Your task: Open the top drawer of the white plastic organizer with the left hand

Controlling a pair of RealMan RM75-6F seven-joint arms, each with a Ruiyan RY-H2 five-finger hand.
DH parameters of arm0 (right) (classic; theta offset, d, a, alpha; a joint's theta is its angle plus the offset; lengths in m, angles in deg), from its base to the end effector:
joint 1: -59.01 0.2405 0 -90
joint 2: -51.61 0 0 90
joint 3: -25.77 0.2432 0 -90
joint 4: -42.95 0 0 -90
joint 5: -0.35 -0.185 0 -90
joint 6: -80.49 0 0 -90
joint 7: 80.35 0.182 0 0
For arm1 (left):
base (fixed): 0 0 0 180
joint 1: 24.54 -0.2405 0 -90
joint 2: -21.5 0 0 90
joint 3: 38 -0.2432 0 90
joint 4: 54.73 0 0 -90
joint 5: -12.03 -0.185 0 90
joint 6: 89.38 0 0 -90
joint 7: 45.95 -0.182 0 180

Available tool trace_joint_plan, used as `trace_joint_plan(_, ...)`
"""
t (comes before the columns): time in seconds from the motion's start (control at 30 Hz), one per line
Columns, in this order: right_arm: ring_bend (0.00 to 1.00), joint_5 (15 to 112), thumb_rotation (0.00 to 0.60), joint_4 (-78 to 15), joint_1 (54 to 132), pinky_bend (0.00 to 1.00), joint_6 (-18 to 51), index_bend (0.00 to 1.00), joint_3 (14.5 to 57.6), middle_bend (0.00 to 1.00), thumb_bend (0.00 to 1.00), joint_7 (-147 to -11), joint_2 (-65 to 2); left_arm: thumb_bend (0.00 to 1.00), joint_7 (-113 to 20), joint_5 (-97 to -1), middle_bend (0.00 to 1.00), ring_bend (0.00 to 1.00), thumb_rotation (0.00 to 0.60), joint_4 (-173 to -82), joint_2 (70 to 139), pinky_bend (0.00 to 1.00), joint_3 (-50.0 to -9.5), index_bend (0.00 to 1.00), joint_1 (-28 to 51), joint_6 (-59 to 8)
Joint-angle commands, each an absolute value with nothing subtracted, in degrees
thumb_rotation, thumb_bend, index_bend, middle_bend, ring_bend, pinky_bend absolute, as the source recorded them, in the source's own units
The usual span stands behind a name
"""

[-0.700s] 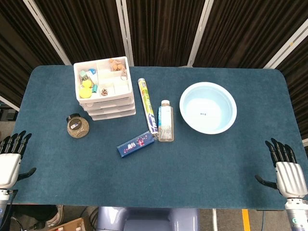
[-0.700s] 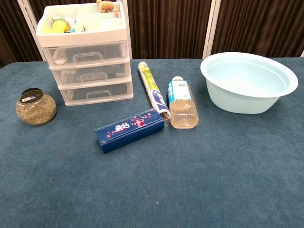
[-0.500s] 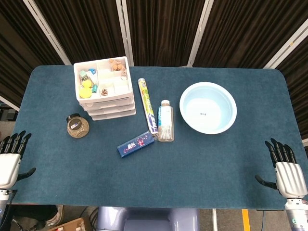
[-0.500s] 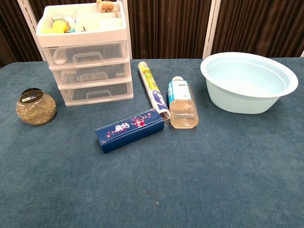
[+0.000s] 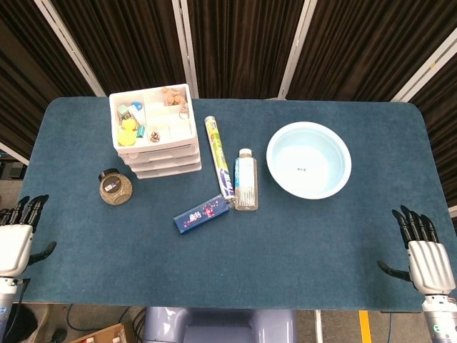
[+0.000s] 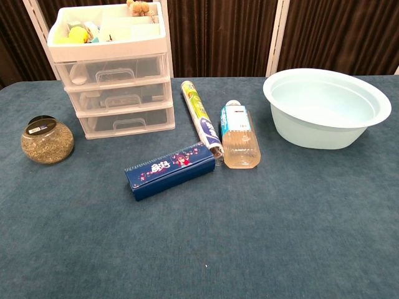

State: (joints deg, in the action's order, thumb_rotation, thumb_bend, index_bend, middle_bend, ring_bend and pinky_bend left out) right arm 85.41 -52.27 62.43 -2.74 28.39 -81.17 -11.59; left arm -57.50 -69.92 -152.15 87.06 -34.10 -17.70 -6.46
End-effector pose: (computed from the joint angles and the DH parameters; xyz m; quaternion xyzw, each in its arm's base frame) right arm -0.2918 -0.2071 0.1714 0.5888 -0.4149 0.3748 0.5837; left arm -0.2760 0.2271 0.1617 -0.6065 -0.3744 -0.3551 0.6049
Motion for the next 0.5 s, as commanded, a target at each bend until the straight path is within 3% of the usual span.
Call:
trace_joint_plan(0.03, 0.0, 85.4, 0.6, -52.43, 62.32, 0.0, -2.83, 0.0, 28.39, 0.0, 0.15, -80.56, -11.36, 0.46, -56.66, -68.12, 0.53, 0.48, 0.6, -154.12, 87.75, 0.55, -32.36, 0.06, -16.31, -7.72)
trace_joint_plan(0.07, 0.0, 85.5, 0.6, -52.46, 62.31, 0.0, -2.94, 0.0, 28.41, 0.0, 0.15, -80.39, -11.31, 0.51, -56.34, -67.32, 0.65, 0.59, 0.6, -155.0, 88.01, 0.61, -31.73, 0.07, -15.73, -8.41)
trace_joint_plan(0.13, 0.0, 85.76, 0.6, -52.46, 62.3, 0.0, -3.06, 0.0, 28.36, 0.0, 0.15, -80.18, -11.26, 0.58, -55.44, -64.28, 0.8, 0.71, 0.6, -157.57, 88.86, 0.67, -30.04, 0.09, -14.27, -10.57)
trace_joint_plan(0.2, 0.0, 86.0, 0.6, -52.48, 62.3, 0.0, -3.09, 0.0, 28.27, 0.0, 0.15, -80.05, -11.25, 0.62, -55.19, -60.81, 0.88, 0.79, 0.6, -160.3, 89.65, 0.72, -28.39, 0.11, -12.76, -12.78)
trace_joint_plan(0.33, 0.0, 86.44, 0.6, -52.43, 62.3, 0.0, -3.15, 0.0, 28.1, 0.0, 0.15, -79.8, -11.26, 0.64, -55.5, -53.58, 0.97, 0.87, 0.6, -165.73, 91.21, 0.77, -25.23, 0.12, -9.32, -17.18)
trace_joint_plan(0.5, 0.0, 86.49, 0.6, -52.42, 62.32, 0.0, -3.1, 0.0, 28.11, 0.0, 0.15, -78.99, -11.1, 0.67, -57.51, -44.21, 1.0, 0.91, 0.6, -169.28, 94.89, 0.8, -21.22, 0.12, -4.65, -19.88)
